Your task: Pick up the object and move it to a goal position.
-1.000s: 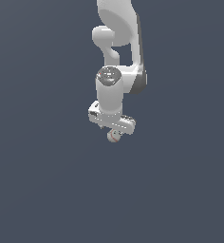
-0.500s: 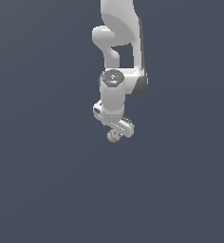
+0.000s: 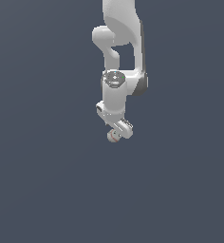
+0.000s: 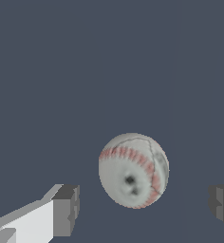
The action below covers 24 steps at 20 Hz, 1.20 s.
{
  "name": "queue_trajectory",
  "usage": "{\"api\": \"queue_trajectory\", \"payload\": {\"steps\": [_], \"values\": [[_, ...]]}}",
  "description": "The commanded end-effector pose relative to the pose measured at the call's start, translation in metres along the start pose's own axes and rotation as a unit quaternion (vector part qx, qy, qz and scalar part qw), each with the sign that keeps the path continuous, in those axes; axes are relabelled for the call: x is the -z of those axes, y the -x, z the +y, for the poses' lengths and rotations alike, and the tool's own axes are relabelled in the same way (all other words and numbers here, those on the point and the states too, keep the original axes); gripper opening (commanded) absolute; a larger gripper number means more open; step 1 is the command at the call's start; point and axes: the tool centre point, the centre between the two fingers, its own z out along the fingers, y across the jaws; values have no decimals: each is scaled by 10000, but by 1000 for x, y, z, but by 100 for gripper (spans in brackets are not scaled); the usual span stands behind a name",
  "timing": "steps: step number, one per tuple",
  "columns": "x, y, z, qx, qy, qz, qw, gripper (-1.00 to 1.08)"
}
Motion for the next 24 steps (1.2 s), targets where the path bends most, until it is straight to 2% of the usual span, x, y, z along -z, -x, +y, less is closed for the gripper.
{"api": "queue_trajectory", "payload": {"steps": [1,11,24], "values": [[-1,1,1,-134,0,10,9999,100],[-6,3,1,-227,1,16,9997,100],[-52,3,2,-248,2,19,9997,100]]}}
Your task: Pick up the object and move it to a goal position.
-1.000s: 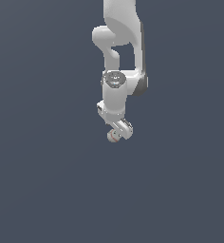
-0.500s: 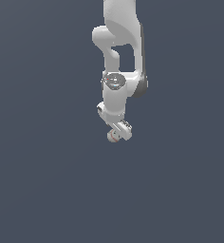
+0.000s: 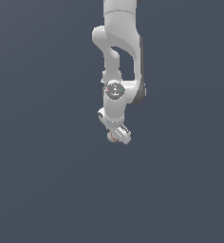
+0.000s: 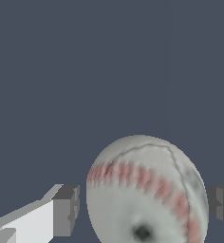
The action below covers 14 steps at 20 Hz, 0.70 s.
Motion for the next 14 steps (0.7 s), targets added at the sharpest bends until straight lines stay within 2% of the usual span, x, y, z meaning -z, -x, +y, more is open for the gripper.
{"api": "queue_trajectory", "payload": {"steps": [1,2,3,14], "values": [[-4,0,-1,0,-5,4,10000,100],[-4,0,-1,0,-5,4,10000,100],[-4,0,-1,0,-5,4,10000,-100],[-3,0,-1,2,-14,6,10000,-100]]}}
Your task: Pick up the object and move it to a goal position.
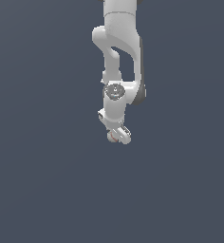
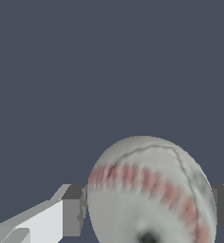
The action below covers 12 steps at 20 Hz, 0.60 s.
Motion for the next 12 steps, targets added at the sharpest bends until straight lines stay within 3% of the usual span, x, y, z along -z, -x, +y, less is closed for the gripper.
{"api": "queue_trajectory", "payload": {"steps": [1,12], "values": [[1,0,0,-1,-2,1,10000,-100],[40,19,-2,-3,-2,-2,10000,-100]]}}
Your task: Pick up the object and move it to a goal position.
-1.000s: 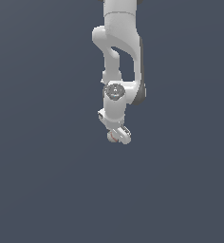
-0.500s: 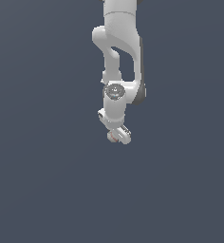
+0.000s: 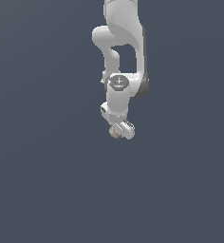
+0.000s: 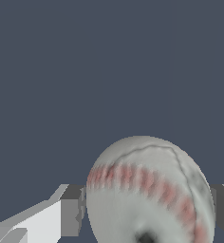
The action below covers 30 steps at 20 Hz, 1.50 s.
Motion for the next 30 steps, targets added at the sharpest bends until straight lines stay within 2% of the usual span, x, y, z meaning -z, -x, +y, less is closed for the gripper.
{"api": "queue_trajectory", "payload": {"steps": [1,19,24,30], "values": [[16,6,-1,0,-12,6,10000,-100],[169,75,-12,-7,0,18,10000,-100],[194,87,-15,-5,0,15,10000,-100],[206,92,-17,-2,-3,9,10000,-100]]}}
